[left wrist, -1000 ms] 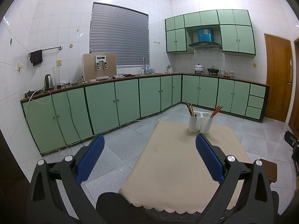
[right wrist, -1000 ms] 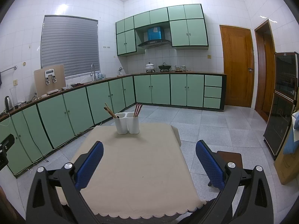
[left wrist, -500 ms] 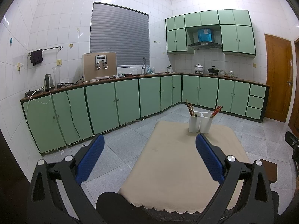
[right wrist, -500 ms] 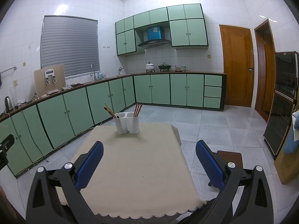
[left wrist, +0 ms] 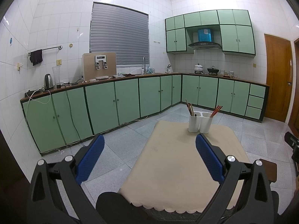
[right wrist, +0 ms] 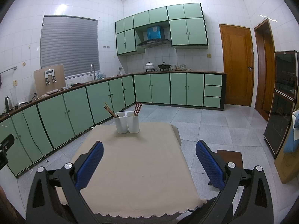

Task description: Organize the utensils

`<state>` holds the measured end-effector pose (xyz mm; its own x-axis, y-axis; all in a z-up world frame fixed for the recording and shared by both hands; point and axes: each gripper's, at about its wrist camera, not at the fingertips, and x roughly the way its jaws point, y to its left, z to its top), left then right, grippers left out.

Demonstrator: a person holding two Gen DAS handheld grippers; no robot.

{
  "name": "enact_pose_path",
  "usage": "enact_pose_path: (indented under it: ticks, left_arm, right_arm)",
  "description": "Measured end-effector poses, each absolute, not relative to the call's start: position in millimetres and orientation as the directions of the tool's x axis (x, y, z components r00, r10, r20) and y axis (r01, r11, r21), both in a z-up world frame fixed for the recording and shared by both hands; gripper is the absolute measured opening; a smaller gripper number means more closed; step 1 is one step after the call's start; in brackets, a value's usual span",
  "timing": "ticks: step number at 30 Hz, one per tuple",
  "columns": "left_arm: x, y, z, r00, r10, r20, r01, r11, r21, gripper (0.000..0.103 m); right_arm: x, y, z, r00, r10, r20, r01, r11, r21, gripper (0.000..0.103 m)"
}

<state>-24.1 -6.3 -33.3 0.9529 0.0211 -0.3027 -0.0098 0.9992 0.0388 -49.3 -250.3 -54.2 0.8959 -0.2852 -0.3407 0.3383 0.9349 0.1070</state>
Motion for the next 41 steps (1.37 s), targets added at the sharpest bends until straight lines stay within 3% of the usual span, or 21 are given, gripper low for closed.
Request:
enact_pose_path:
  ticks: [41]
  left_arm:
    - [-23.5,-9.6,-32.3,0.95,0.015,-0.313,-0.005,0.999,0.033,0.095]
  right_arm:
    - [-51.4,-246.1,-56.2,0.892,-0.285,-0.35,0.34,0.934,0.107,0.097]
